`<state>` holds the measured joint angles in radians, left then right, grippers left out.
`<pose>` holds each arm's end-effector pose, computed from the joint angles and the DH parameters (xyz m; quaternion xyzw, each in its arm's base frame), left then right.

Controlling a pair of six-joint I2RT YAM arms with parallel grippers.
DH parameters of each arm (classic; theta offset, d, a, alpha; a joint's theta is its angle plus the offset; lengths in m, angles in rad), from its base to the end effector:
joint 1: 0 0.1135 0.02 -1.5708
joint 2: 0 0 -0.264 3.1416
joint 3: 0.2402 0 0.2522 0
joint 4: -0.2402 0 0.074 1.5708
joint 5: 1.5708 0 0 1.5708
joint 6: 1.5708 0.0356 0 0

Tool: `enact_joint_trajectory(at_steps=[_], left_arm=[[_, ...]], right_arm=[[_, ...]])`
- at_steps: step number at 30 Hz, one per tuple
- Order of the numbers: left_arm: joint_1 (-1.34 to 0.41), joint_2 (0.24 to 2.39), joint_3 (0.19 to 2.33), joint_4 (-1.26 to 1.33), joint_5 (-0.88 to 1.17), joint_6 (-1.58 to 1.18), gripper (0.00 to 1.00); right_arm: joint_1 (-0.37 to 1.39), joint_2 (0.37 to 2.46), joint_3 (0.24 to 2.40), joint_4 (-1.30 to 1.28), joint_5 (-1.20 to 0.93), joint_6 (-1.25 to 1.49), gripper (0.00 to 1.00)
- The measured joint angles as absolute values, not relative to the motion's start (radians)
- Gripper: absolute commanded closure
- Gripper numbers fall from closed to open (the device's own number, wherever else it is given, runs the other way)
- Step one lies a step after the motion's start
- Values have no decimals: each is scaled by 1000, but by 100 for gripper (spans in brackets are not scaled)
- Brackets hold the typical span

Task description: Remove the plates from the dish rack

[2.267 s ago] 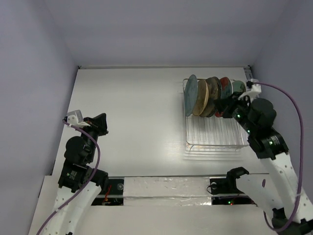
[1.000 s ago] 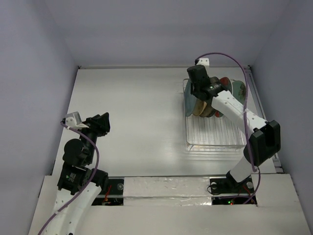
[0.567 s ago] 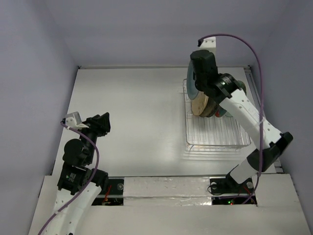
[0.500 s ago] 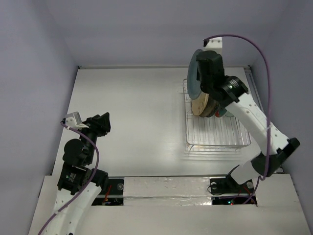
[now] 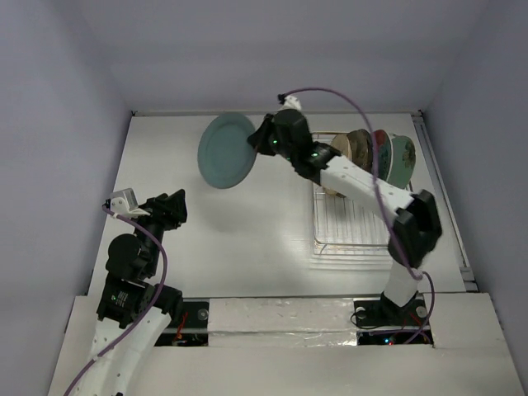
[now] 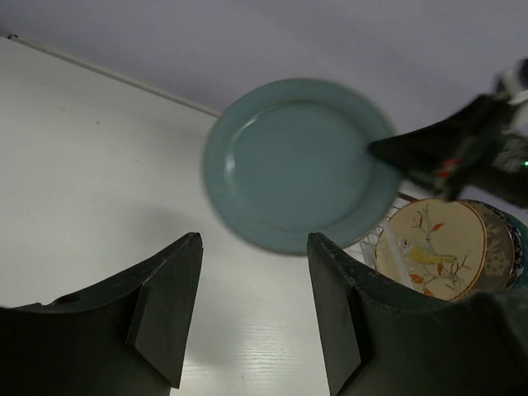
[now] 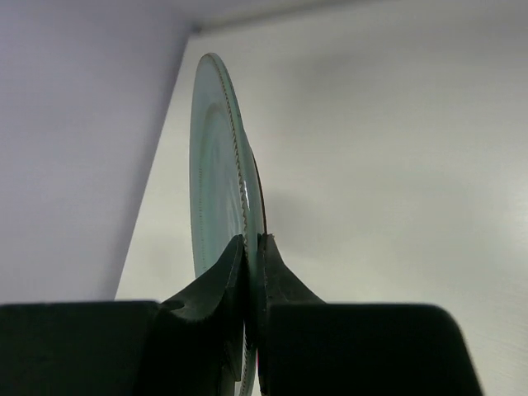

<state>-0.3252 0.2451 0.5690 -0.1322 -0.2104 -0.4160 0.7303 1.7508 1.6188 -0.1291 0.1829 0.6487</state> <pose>0.0818 -0.0197 0.3331 -0.1096 0.6283 -0.2156 0.7394 0.3197 0.2776 0.3723 0.0234 0.7914 0.3299 0.5140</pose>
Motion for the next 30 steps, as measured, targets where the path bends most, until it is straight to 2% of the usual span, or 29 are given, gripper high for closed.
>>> enact_joint_trajectory(at_steps=[3,7,15,18,19,22,24,30], left_arm=[[-325,245,569,-132,-210,-416,49],[-325,245,569,-132,-211,-416,49],[-325,245,569,-132,-210,-416,49],[-325,245,569,-132,-210,-416,49],[-325,245,569,-132,-211,-416,49],[-325,245,569,-132,-210,-416,49],[-325,245,569,-132,-211,-416,49],[-325,250,569,-132,-211,-416,49]], right_arm=[[762,1920,1655,-100,128,715,100],[788,2041,1655,-101,90,770,100],[777,2046,1513,32,109,838,99],[767,2020,1419,115,121,864,87],[767,2013,1389,136,126,875,79],[767,2003,1316,180,144,880,65],[767,2003,1264,195,159,879,60],[767,2003,1193,187,189,868,59]])
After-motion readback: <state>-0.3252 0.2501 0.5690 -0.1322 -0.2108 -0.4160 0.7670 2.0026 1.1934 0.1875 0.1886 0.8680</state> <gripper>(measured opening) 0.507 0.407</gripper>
